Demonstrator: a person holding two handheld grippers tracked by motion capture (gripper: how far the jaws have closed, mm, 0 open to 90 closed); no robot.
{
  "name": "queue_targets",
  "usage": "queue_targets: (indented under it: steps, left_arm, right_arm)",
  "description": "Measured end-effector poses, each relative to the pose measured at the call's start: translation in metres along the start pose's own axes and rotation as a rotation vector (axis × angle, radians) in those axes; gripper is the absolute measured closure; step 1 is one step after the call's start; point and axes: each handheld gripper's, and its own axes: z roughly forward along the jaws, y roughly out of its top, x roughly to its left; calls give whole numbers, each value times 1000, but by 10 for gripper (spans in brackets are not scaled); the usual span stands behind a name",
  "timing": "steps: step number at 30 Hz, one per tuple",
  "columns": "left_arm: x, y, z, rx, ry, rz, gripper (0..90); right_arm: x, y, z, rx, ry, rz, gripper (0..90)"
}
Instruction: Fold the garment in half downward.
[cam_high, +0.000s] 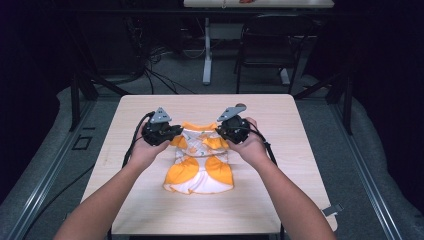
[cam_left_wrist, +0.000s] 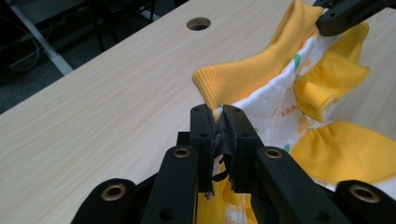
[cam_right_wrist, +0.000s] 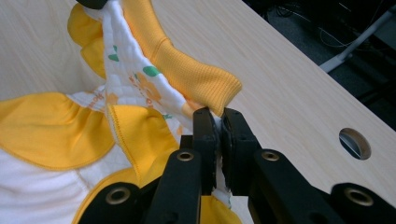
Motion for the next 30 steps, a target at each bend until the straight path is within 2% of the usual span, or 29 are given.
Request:
queue_targets:
  steps: [11, 15, 20, 21, 26, 27, 30]
  left_arm:
    - [-8, -15, -4, 3, -37, -2, 831]
    - [-10, -23, -6, 2, -47, -9, 831]
    - [-16, -37, -9, 2, -68, -22, 831]
    - [-17, -39, -9, 2, -75, -22, 831]
    - [-23, -45, -11, 5, -82, -12, 831]
    - [-24, -47, -11, 5, -83, -11, 831]
    - [-29, -53, -11, 11, -92, -9, 830]
  right_arm:
    - [14, -13, -2, 16, 19, -30, 845]
    - [20, -15, -4, 11, 29, -34, 844]
    - [32, -23, -4, 26, 38, -68, 845]
    - [34, -25, -4, 20, 42, -59, 845]
    - [40, -31, -2, 38, 36, -76, 845]
    - [43, -32, -3, 43, 31, -96, 845]
    - [48, -36, -2, 32, 31, -86, 845]
